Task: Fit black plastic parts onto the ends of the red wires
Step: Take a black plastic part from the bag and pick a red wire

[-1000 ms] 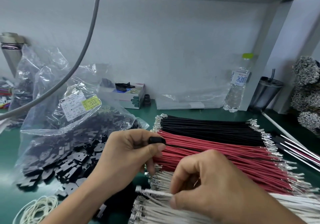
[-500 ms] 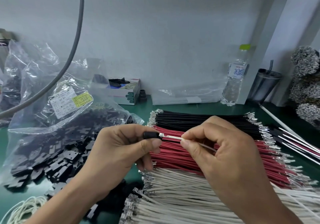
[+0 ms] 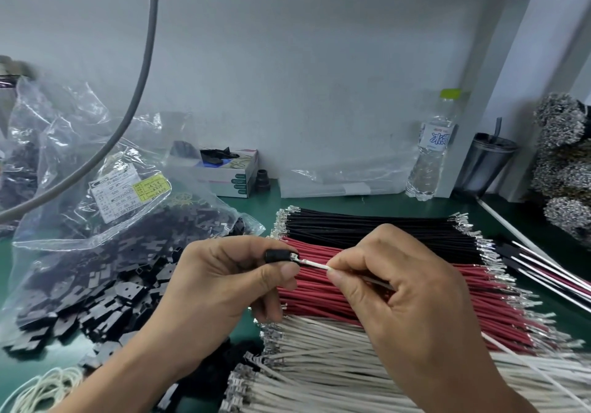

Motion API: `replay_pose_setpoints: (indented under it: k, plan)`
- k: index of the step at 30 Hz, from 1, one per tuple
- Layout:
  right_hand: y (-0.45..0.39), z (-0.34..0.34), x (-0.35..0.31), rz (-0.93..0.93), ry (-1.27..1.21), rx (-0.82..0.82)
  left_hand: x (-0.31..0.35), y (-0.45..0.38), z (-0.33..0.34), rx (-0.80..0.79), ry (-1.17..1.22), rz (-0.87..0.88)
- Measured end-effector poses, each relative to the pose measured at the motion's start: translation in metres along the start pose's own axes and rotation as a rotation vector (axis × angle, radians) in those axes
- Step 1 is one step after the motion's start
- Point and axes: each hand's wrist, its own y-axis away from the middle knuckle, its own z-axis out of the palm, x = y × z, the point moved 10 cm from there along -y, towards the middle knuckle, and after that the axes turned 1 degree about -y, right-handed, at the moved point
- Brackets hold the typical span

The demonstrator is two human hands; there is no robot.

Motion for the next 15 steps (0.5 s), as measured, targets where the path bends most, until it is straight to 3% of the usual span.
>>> replay_pose_setpoints:
  k: [5, 10, 15]
  plan:
    - [-0.002, 0.007, 0.023, 0.166, -0.331, -0.087, 0.001, 0.002, 0.006, -0.082, -0.017, -0.03]
    - [0.001, 0.008, 0.0, -0.028, -0.053, -0.067, 0.005, 0.004, 0.013, -0.094, -0.121, 0.014]
    - [-0.001, 0.002, 0.004, 0.002, -0.093, -0.035, 0.008, 0.004, 0.012, -0.067, -0.118, 0.024]
